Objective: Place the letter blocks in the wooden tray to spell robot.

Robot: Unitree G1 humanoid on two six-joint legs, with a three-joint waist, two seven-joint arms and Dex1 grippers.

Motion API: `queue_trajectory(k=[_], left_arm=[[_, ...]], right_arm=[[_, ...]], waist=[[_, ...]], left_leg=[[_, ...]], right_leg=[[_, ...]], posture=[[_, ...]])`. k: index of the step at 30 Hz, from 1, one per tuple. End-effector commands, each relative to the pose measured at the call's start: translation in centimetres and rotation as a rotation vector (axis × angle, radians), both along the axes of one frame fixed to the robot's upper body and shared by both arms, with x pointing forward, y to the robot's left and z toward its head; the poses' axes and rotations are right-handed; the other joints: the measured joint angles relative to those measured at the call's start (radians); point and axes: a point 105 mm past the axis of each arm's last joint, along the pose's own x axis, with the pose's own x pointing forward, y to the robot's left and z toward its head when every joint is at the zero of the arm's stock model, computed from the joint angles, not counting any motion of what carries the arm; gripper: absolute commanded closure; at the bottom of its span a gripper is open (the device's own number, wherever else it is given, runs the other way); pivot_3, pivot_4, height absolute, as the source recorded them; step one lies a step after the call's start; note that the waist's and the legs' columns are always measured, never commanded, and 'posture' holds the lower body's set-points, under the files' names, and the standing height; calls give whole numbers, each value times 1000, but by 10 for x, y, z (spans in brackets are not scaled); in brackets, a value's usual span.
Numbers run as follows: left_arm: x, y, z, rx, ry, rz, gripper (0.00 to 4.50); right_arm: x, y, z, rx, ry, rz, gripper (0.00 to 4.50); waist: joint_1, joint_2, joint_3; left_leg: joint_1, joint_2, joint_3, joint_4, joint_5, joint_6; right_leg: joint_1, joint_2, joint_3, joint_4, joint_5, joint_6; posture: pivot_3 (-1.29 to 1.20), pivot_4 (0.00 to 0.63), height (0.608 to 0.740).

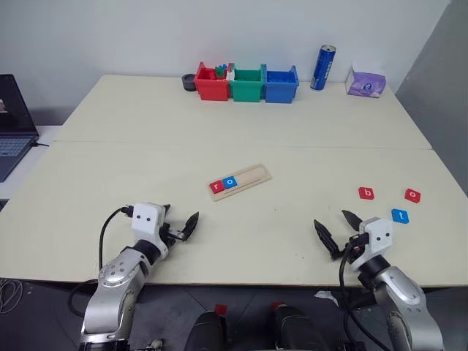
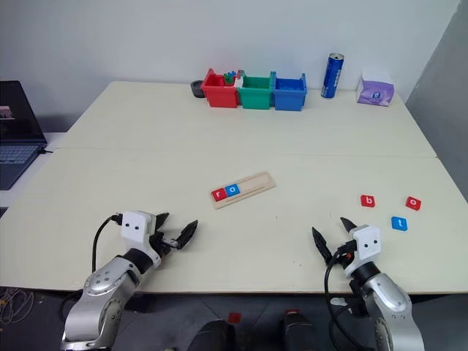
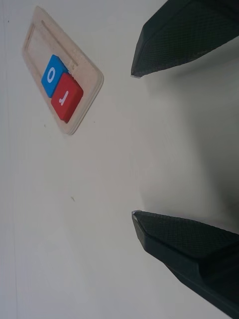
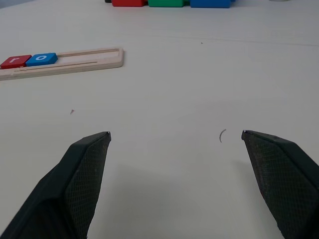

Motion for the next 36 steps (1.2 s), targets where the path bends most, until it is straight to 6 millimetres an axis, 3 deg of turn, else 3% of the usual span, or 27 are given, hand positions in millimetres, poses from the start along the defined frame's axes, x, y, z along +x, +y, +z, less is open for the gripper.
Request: queue_trajectory(k=[1, 24, 31, 36], left_arm=[[3, 1, 15, -8, -77, 2, 0], [12, -11, 38, 21, -180, -241, 0], [32, -12, 44, 58, -141, -284, 0], [49, -25, 45, 131, -90, -435, 0]], right_arm=[[4, -1, 14, 1, -67, -5, 24], [-8, 23, 15, -33, -69, 114, 24], [-16, 40, 27, -43, -64, 258, 24], [-18, 53, 44, -76, -66, 378, 24]], waist=[[0, 0, 0], [0, 0, 0], [0, 0, 0], [0, 0, 0]], left_leg=[[0, 0, 0, 0, 0, 0], [0, 0, 1, 0, 0, 0], [0, -1, 1, 1, 0, 0], [0, -1, 1, 0, 0, 0]], right_leg=[[0, 0, 0, 0, 0, 0], [0, 0, -1, 0, 0, 0], [0, 1, -1, 0, 0, 0], [0, 2, -2, 0, 0, 0]], posture=[[0, 150, 740], [0, 150, 740], [0, 150, 740], [0, 150, 740]])
